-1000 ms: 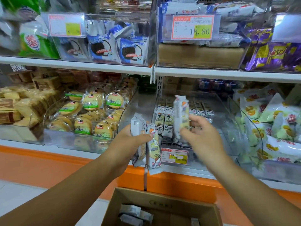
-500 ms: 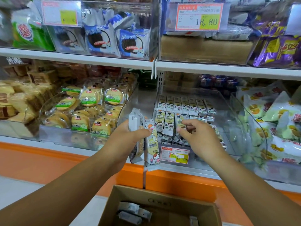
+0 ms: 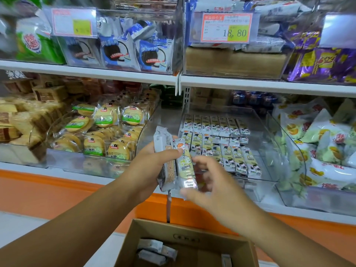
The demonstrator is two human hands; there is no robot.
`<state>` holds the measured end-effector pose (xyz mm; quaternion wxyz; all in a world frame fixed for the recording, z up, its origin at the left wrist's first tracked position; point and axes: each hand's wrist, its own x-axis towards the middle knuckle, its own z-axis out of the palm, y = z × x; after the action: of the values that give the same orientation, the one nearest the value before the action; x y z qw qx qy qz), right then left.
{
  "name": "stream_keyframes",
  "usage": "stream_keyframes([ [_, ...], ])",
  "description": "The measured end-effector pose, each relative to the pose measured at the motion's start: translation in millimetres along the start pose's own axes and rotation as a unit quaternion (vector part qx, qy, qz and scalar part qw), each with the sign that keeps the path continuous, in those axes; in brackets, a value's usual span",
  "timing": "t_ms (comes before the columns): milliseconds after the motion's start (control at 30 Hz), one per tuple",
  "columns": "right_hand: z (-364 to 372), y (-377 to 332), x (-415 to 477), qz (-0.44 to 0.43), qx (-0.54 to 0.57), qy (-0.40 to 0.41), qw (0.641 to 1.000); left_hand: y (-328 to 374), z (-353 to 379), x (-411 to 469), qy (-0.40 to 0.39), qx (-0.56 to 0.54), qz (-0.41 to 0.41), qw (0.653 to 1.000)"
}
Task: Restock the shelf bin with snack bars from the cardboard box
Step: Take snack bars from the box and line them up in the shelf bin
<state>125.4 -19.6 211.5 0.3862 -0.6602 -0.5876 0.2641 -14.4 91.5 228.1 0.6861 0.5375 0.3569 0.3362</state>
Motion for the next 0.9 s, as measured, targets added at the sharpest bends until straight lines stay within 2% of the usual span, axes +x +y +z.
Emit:
stream_keyframes([
  [67,7.9,6.8,-2.7,-0.016,-0.025,0.010,0.999,-0.1,4.0,-1.1,-0.013,-0.011,0.000,1.000],
  [167,0.5,6.9,1.1,-0.036,0.012,0.056,0.998,0.9,5.4,0.0,-0.005,-0.035,0.011,0.999],
  [267,-16.2,6.4,7.2,-0.050,0.028,0.134,0.989,1.2,0.5,1.8,0.002,-0.018,0.036,0.999],
  [333,-31.0,10.7,12.9,-0.042,-0.002,0.208,0.977,-0.3,-4.5,3.0,0.011,0.025,0.039,0.999],
  [400,-45.0,20.7,19.9,-0.010,-0.076,0.246,0.966,-2.3,-8.1,4.3,0.027,0.066,0.046,0.996],
  [533,-53.5,38.9,30.3,0.059,-0.190,0.225,0.954,-0.2,-7.6,6.6,0.031,0.095,0.057,0.993],
  [633,-43.4,47.5,38.6,0.053,-0.266,0.189,0.944,4.9,-1.1,6.1,0.005,0.024,0.033,0.999],
  [700,-36.9,48.4,43.1,0.053,-0.283,0.159,0.944,5.5,2.8,7.1,-0.019,-0.013,0.025,0.999],
  [833,-35.5,50.2,48.8,0.057,-0.295,0.116,0.947,0.1,1.3,5.6,-0.032,0.046,0.025,0.998],
  [900,-37.0,47.4,47.5,0.058,-0.287,0.129,0.947,-0.8,1.0,1.8,-0.049,0.075,0.019,0.996],
])
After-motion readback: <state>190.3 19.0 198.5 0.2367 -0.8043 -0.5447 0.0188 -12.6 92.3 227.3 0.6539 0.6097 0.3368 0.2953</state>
